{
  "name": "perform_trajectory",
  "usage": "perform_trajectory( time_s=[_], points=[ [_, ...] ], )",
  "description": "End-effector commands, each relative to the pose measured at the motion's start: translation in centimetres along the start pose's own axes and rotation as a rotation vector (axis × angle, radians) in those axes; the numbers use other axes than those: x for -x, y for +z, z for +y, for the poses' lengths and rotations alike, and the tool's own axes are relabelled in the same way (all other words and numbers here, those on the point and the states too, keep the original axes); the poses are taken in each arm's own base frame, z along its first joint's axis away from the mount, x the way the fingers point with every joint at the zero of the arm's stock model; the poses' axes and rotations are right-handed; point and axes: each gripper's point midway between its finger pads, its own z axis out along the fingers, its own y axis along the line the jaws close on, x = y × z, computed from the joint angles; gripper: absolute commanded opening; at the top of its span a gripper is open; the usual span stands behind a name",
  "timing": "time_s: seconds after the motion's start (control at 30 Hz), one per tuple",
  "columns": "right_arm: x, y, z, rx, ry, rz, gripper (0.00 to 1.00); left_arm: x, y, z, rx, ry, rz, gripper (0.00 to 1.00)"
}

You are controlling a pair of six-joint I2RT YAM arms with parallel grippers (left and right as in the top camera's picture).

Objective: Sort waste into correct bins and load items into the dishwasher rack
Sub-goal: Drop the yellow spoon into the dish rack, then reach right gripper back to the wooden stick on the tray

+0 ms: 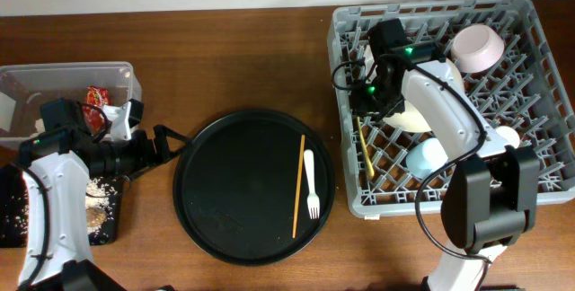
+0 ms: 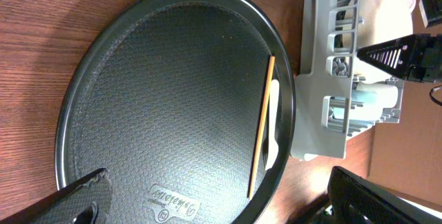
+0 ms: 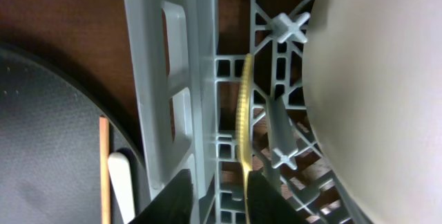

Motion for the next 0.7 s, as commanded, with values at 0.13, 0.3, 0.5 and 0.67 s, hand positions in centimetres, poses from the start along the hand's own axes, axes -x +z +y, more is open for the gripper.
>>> perform_trajectory(
  time_s=[0.13,0.3,0.5,0.67],
  points=[
    [2.0,-4.0,0.9,0.021,-0.025,-0.081,0.35,0.4,-0.2,-0.1,-0.004,0.004,-0.01,0.99],
    [1.1,-9.3,5.1,0.12,-0.09,-0.06,0.32,0.4,-0.2,-0.1,-0.004,0.004,-0.01,0.99],
    [-3.8,-7.4,10.1,0.122,-0.222,0.078,0.27,0.4,-0.2,-0.1,-0.004,0.004,-0.01,1.0],
    [-7.6,-3.3,11.9,0.015,-0.144,0.147,0.27,0.4,-0.2,-0.1,-0.004,0.004,-0.01,0.99]
  ],
)
